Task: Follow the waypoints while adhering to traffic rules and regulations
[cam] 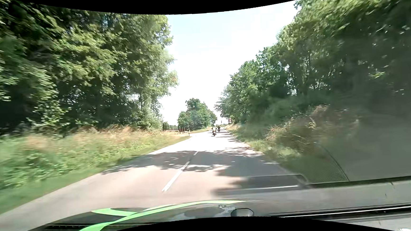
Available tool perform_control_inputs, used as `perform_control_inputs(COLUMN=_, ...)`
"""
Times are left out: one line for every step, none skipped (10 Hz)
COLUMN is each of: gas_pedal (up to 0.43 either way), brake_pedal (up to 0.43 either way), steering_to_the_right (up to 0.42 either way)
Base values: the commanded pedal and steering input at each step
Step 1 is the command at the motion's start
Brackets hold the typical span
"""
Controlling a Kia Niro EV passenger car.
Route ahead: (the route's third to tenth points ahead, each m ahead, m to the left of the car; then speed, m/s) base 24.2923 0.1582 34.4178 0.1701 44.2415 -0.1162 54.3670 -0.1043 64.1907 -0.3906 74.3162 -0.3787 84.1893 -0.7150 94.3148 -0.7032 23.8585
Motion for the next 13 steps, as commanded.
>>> perform_control_inputs(gas_pedal=0.197, brake_pedal=0.0, steering_to_the_right=-0.003)
perform_control_inputs(gas_pedal=0.197, brake_pedal=0.0, steering_to_the_right=-0.002)
perform_control_inputs(gas_pedal=0.197, brake_pedal=0.0, steering_to_the_right=-0.002)
perform_control_inputs(gas_pedal=0.197, brake_pedal=0.0, steering_to_the_right=-0.001)
perform_control_inputs(gas_pedal=0.157, brake_pedal=0.0, steering_to_the_right=-0.001)
perform_control_inputs(gas_pedal=0.138, brake_pedal=0.0, steering_to_the_right=-0.001)
perform_control_inputs(gas_pedal=0.138, brake_pedal=0.0, steering_to_the_right=-0.001)
perform_control_inputs(gas_pedal=0.138, brake_pedal=0.0, steering_to_the_right=0.0)
perform_control_inputs(gas_pedal=0.13, brake_pedal=0.0, steering_to_the_right=0.001)
perform_control_inputs(gas_pedal=0.13, brake_pedal=0.0, steering_to_the_right=0.004)
perform_control_inputs(gas_pedal=0.13, brake_pedal=0.0, steering_to_the_right=0.007)
perform_control_inputs(gas_pedal=0.13, brake_pedal=0.0, steering_to_the_right=0.006)
perform_control_inputs(gas_pedal=0.13, brake_pedal=0.0, steering_to_the_right=0.004)
